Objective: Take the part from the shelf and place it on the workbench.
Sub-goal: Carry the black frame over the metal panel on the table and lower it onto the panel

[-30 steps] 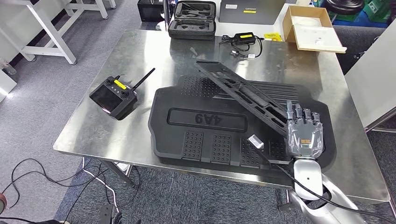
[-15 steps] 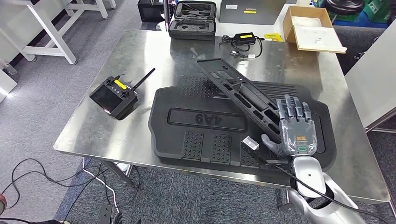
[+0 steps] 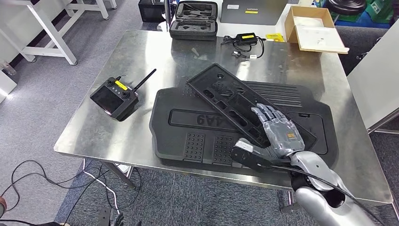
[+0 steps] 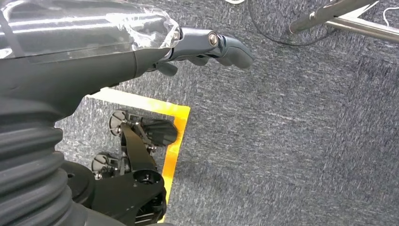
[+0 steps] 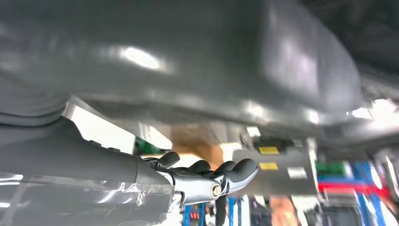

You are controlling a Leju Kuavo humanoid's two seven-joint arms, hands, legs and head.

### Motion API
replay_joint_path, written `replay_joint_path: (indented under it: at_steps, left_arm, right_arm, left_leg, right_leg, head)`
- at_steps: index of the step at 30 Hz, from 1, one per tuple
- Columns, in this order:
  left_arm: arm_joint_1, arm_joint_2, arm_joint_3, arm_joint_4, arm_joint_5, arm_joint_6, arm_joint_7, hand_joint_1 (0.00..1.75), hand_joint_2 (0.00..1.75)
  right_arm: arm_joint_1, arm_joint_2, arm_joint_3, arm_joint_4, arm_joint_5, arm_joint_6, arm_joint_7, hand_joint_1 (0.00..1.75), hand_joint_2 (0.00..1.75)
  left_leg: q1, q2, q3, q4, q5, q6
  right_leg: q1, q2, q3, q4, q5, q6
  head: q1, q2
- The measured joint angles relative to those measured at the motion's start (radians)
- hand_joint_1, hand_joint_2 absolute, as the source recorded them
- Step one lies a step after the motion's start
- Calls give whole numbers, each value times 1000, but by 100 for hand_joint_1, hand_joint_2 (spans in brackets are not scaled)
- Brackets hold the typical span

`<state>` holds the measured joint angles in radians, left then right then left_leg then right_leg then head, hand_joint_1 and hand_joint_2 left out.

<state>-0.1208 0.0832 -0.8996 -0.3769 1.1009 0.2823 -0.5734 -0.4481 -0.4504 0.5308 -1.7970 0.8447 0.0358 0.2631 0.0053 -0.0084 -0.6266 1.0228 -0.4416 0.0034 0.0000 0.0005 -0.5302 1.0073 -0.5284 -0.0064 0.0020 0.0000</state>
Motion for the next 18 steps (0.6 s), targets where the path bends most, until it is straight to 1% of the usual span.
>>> replay_joint_path:
  at_steps: [2, 3, 6, 7, 8, 9, 10, 14, 18]
  left_arm:
    - [0, 0, -1, 2, -4, 2, 0, 0, 175]
    - [-1, 0, -2, 2, -10, 5, 2, 0, 175]
    - [-9, 0, -12, 2, -35, 17, 21, 0, 175]
    - [-13, 0, -16, 2, -43, 21, 29, 0, 175]
    - [-18, 0, -20, 2, -50, 25, 36, 0, 175]
    - [-23, -1, -22, 2, -56, 27, 42, 0, 175]
    - [-28, -1, -23, 2, -61, 29, 46, 0, 175]
    - [-37, -2, -30, 2, -73, 34, 53, 0, 175]
    - [-37, -2, -39, 2, -83, 39, 54, 0, 175]
  right_arm:
    - [4, 0, -5, -14, 45, -94, -12, 0, 0]
    - [9, 0, -11, -21, 87, -173, -18, 0, 44]
    - [38, 2, -43, -39, 265, -471, -28, 0, 175]
    - [50, 2, -56, -46, 331, -558, -25, 0, 175]
    - [61, 3, -69, -53, 390, -625, -22, 0, 175]
    - [70, 4, -83, -61, 445, -673, -19, 0, 175]
    - [79, 7, -97, -70, 488, -699, -19, 0, 175]
    - [94, 34, -157, -127, 589, -727, -56, 0, 175]
    - [92, 84, -236, -210, 606, -730, -150, 0, 175]
  left_leg:
    - [0, 0, 0, 0, 0, 0]
    - [0, 0, 0, 0, 0, 0]
    - [0, -1, 0, 0, 0, 0]
    - [0, -1, 0, 0, 0, 0]
    - [0, 0, 1, 0, 0, 0]
    - [0, 0, 1, 0, 0, 0]
    - [0, 0, 2, 0, 0, 0]
    - [0, 0, 3, 0, 0, 0]
    - [0, 0, 5, 0, 0, 0]
  right_leg:
    - [0, 0, 0, 0, 0, 0]
    - [0, 0, 0, 0, 0, 0]
    - [-1, 0, 1, -1, 0, 0]
    - [-1, 0, 1, -1, 0, 0]
    - [0, 0, 2, -1, 0, 0]
    - [0, 0, 2, -1, 0, 0]
    - [0, 0, 2, -2, 0, 0]
    - [-1, 0, 4, -2, 0, 0]
    - [-1, 0, 5, -2, 0, 0]
  head:
    - [0, 0]
    - [0, 0]
    - [0, 0]
    - [0, 0]
    - [0, 0]
    - [0, 0]
    - [0, 0]
    - [0, 0]
    - [-1, 0]
